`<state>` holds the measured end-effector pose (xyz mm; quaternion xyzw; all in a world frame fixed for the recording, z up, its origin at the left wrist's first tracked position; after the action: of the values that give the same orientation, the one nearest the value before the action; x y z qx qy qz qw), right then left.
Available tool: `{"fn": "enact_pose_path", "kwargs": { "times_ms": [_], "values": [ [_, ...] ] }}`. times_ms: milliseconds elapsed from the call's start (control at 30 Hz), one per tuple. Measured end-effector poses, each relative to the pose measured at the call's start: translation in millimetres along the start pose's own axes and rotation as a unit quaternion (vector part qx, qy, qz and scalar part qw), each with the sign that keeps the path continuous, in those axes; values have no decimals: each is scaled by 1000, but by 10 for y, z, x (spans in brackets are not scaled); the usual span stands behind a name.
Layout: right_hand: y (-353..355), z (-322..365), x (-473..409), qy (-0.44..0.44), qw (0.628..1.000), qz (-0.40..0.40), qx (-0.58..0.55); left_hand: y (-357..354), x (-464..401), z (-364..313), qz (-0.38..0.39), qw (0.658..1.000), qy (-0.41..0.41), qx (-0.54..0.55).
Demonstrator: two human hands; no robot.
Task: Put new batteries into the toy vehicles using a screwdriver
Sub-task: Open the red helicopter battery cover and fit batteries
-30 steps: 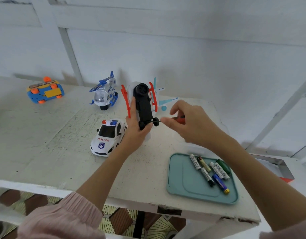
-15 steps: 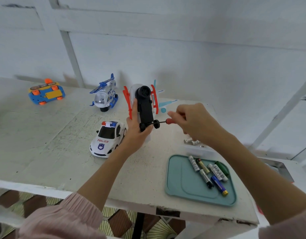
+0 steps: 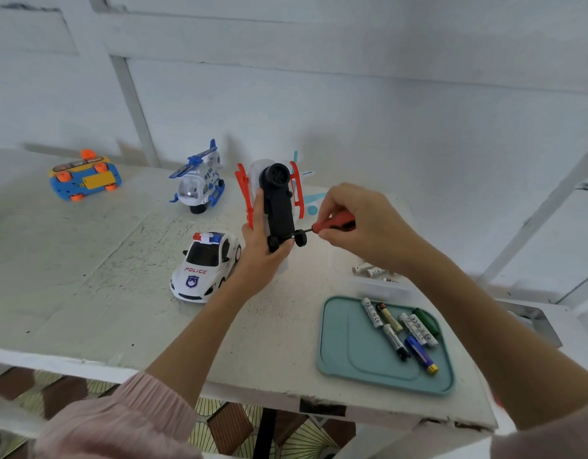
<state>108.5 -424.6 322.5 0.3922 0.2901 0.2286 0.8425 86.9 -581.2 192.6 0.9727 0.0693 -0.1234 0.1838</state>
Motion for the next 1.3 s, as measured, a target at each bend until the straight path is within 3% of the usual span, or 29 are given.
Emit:
{"fn": "enact_pose_path", "kwargs": {
  "times_ms": [167,300,433,667,900,1000,1133,1300],
  "values": [
    [-64,-69,10,-113,992,50,-15,28,6,-5,-9,1000,-6,26],
    [-21,-32,14,-33,999,2,-1,28,2,23,-15,1000,-3,27],
    [-72,5,34,28,998,23,-42,23,1,34,-16,999,-11,28],
    [-38,-53,44,-97,992,2,-79,-80,42,-33,13,999,-26,-22],
    [33,-63,104,-28,998,8,-59,-22,31,-50,-6,1000,-25,4],
    [-10,-107,122,-39,995,8,-89,-22,35,-41,-4,1000,-28,-12],
    [-38,-201,113,-103,993,35,46,-25,31,-40,-8,1000,-12,-7],
    [-29,-160,111,1,1000,-2,-7,-3,28,-41,-12,1000,-11,11]
  ]
}}
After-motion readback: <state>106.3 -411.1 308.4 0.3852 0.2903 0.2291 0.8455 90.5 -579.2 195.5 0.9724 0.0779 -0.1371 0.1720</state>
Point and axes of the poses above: each hand's wrist, its own x-axis away from the middle knuckle, its own y-axis out of the back of the hand, z = x × y, the point moved 6 cm from there along -x, towards the middle knuckle, and after that the axes turned 4 degrees about z, right-handed, at the moved point
